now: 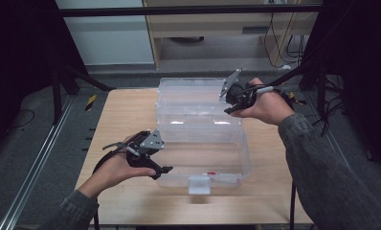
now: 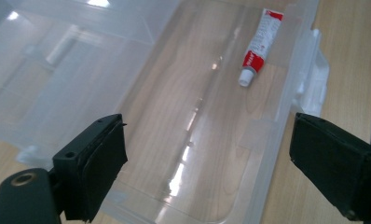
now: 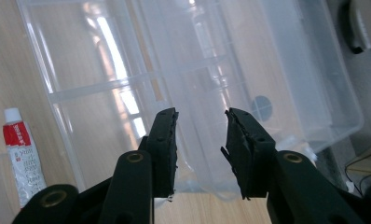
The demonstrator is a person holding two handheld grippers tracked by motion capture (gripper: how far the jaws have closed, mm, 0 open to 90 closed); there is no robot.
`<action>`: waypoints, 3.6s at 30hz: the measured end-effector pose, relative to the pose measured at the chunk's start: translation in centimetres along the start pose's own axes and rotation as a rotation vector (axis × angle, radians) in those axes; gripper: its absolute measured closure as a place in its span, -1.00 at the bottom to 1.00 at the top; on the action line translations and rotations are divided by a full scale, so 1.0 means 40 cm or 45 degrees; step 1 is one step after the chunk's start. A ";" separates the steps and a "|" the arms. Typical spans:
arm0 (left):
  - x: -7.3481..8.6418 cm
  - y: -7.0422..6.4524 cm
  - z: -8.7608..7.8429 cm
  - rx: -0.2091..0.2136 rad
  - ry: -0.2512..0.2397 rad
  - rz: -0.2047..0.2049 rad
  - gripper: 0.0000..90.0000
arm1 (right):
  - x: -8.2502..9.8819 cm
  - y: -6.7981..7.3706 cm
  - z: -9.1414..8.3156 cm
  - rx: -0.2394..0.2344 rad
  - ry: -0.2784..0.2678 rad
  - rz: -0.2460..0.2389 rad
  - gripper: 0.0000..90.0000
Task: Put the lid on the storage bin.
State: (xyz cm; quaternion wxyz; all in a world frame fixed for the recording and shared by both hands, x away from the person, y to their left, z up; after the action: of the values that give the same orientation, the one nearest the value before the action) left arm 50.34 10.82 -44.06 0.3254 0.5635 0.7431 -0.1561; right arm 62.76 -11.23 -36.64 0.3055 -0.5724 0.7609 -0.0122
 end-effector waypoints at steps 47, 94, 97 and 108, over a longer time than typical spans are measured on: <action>0.099 -0.094 0.104 0.207 0.240 0.046 0.58 | 0.000 0.010 0.061 -0.102 0.113 -0.139 0.78; 0.094 -0.096 0.105 0.075 0.192 -0.032 0.69 | -0.018 0.136 -0.031 -0.107 0.016 -0.268 0.94; 0.093 -0.097 0.105 0.068 0.188 -0.038 0.68 | -0.009 0.156 -0.043 -0.103 0.009 -0.279 0.93; 0.082 -0.088 0.118 0.018 0.169 -0.048 0.65 | -0.004 0.123 -0.030 -0.090 0.005 -0.239 0.91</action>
State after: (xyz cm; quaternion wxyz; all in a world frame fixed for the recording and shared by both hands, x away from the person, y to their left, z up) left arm 47.99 9.30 -50.19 0.2685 0.5609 0.7723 -0.1298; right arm 57.96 -9.79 -37.42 0.2810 -0.6516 0.7044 -0.0153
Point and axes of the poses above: each handheld gripper's, and its own axes: z roughly forward along the jaws, x roughly out of its underside, y roughly to its left, the point moved 10 cm from there along z, roughly forward along the jaws, and after that the axes turned 3 degrees about -y, right-handed, at the moved point
